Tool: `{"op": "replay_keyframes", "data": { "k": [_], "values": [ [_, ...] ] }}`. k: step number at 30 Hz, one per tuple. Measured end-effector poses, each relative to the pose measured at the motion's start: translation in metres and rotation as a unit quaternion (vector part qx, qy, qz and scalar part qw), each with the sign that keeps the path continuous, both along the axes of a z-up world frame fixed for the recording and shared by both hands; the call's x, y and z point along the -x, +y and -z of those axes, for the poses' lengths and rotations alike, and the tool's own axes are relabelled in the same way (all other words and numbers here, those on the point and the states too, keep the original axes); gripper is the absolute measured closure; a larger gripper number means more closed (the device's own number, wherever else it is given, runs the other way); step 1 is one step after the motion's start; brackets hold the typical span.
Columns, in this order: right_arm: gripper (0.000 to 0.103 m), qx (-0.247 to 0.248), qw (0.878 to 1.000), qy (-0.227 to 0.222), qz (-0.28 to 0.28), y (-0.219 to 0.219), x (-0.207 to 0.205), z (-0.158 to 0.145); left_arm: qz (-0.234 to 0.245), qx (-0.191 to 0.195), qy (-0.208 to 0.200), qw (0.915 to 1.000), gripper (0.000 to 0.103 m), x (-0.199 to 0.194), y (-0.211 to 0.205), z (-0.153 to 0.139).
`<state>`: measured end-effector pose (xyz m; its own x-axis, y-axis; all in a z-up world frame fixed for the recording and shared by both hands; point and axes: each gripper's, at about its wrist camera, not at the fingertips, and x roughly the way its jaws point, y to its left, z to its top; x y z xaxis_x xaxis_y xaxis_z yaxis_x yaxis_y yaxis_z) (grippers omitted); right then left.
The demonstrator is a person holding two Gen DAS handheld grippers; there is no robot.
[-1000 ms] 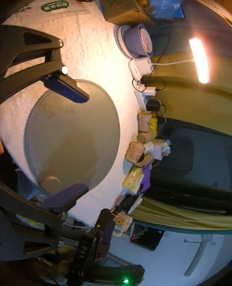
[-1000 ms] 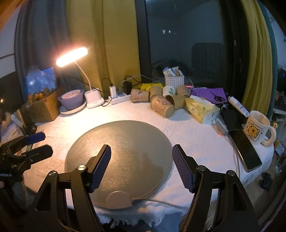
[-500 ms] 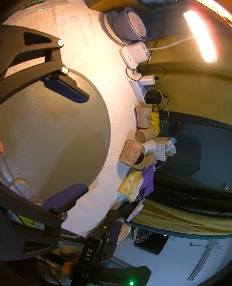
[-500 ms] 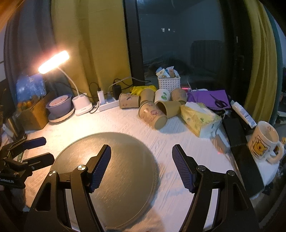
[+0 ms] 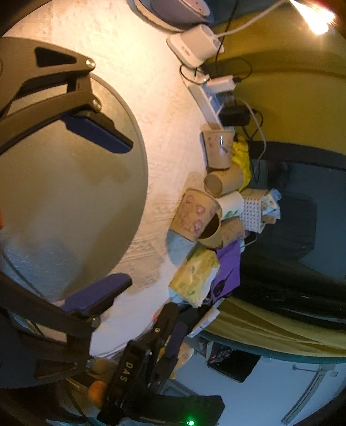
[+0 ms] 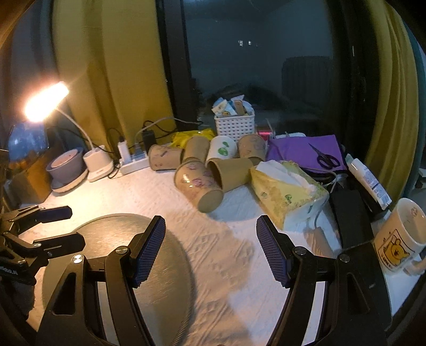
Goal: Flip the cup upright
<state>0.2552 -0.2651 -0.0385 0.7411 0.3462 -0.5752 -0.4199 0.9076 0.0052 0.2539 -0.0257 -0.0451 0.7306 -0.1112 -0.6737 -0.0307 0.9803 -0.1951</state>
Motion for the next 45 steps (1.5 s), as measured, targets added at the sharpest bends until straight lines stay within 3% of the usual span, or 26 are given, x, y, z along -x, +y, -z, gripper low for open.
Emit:
{"op": "replay_keyframes", "data": {
  "k": [7, 11, 17, 24, 32, 38, 40, 45],
  "values": [
    [0.031, 0.018, 0.999, -0.002, -0.027, -0.007, -0.032, 0.006, -0.009, 0.011, 0.026, 0.9996, 0.010, -0.044, -0.005, 0.014],
    [0.049, 0.032, 0.998, 0.010, -0.052, -0.006, -0.049, 0.012, -0.021, 0.016, 0.036, 0.9990, 0.010, -0.071, -0.008, 0.020],
    [0.050, 0.043, 0.996, 0.035, -0.064, -0.003, -0.077, 0.017, -0.033, 0.029, 0.051, 0.9977, 0.011, -0.114, -0.012, 0.026],
    [0.050, 0.043, 0.996, 0.052, -0.060, -0.005, -0.113, 0.012, -0.069, 0.086, 0.074, 0.9912, 0.011, -0.153, -0.006, 0.038],
    [0.050, 0.024, 0.996, 0.065, -0.061, -0.009, -0.134, 0.015, -0.102, 0.120, 0.090, 0.9834, 0.011, -0.179, 0.003, 0.054],
    [0.050, 0.017, 0.996, 0.073, -0.056, -0.014, -0.139, 0.020, -0.094, 0.153, 0.109, 0.9777, 0.011, -0.198, 0.006, 0.073],
    [0.050, 0.017, 0.996, 0.075, -0.052, -0.016, -0.139, 0.021, -0.089, 0.168, 0.112, 0.9754, 0.019, -0.202, 0.007, 0.077],
    [0.050, 0.019, 0.995, 0.080, -0.048, -0.016, -0.137, 0.024, -0.068, 0.190, 0.114, 0.9727, 0.027, -0.203, 0.008, 0.081]
  ]
}}
